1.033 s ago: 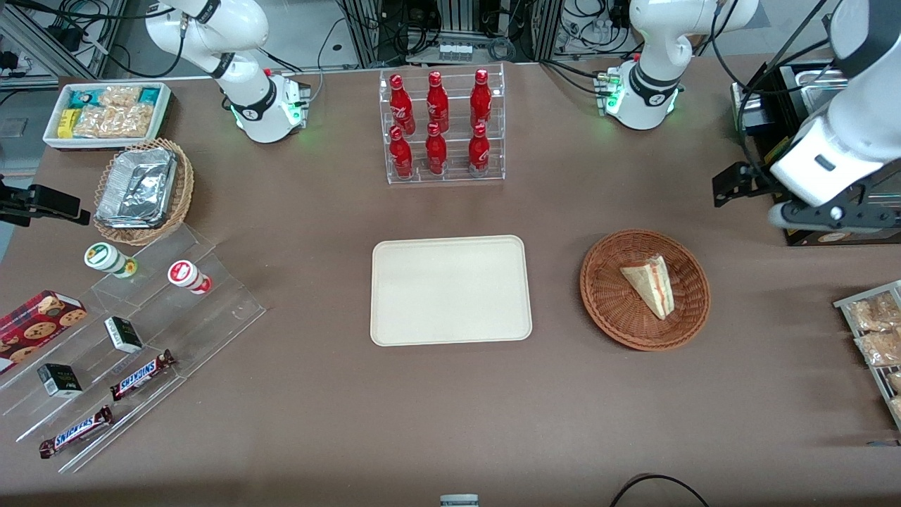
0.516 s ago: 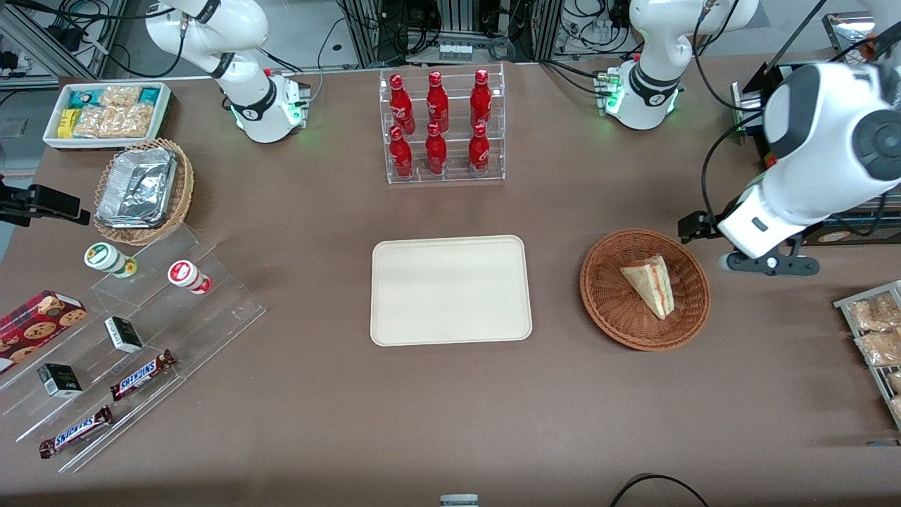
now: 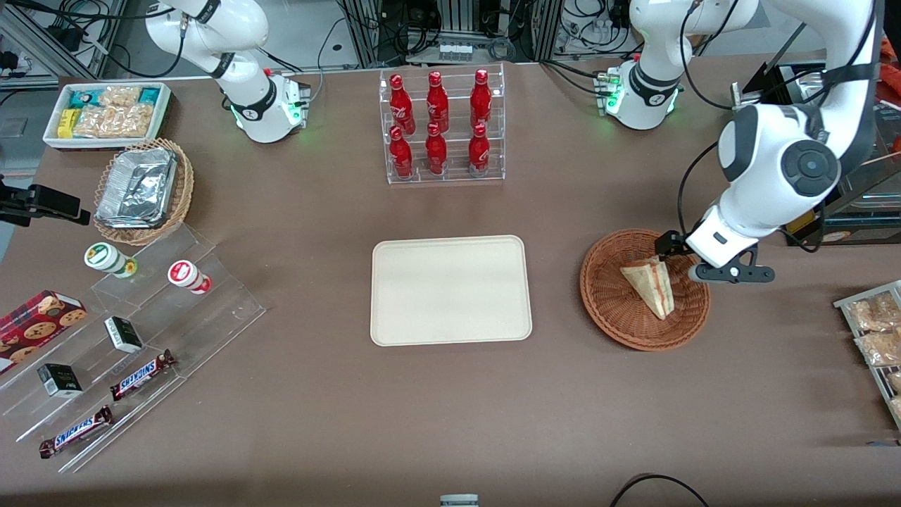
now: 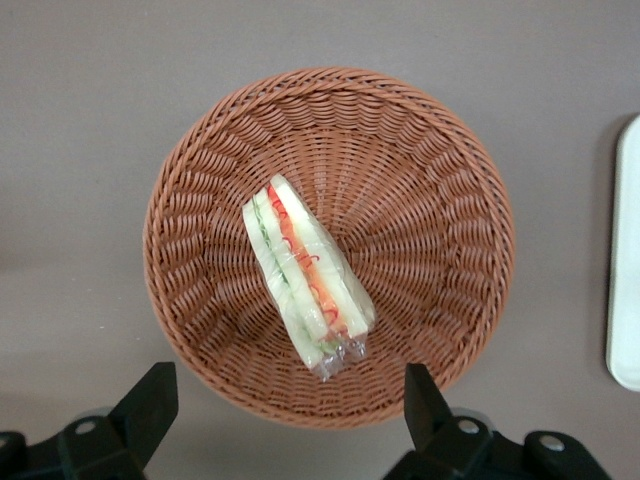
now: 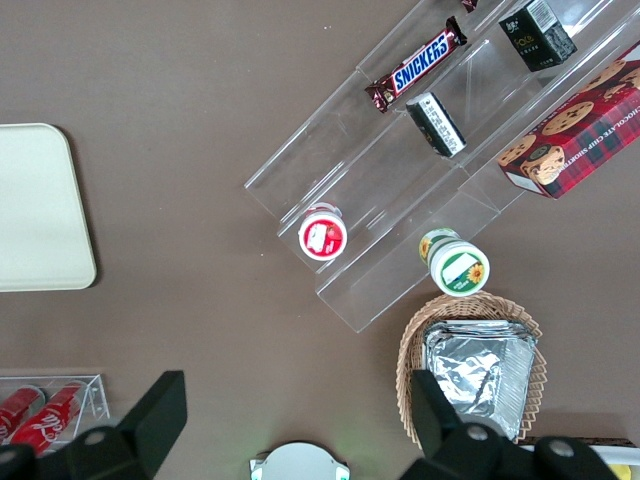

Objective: Place sandwich from basket to tray
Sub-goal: 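Lower the left gripper and close it on the wrapped sandwich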

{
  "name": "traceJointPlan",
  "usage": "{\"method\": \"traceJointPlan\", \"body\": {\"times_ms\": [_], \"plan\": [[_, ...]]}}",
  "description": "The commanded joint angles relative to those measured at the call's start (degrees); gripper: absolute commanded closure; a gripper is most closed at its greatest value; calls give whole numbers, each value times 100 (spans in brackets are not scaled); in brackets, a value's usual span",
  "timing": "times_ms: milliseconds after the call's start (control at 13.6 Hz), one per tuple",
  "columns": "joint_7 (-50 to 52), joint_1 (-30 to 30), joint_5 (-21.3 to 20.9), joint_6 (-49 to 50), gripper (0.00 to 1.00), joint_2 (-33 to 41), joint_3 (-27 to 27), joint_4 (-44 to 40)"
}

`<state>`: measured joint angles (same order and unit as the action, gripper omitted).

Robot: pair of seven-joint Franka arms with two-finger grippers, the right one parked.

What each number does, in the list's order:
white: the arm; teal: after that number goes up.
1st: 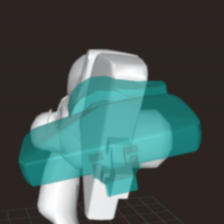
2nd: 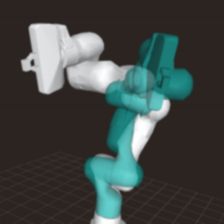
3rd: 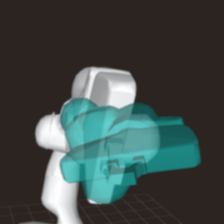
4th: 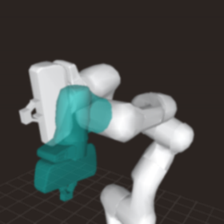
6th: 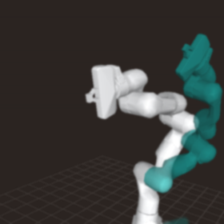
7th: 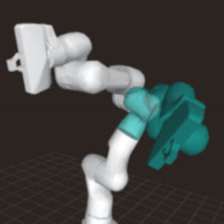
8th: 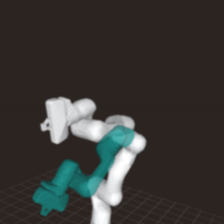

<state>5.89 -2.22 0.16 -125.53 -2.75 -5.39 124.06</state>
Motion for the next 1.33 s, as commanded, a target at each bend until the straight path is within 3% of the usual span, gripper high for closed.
{"method": "traceJointPlan", "body": {"times_ms": [0,369,664,1254], "plan": [[771,-15,-69,-348,0,161,-6,355],[2870,-146,-69,-1077,0,-85,-41,601],[3742,-173,-69,-1184,0,-278,-32,584],[3823,-164,-69,-1281,0,-692,-23,593]]}}
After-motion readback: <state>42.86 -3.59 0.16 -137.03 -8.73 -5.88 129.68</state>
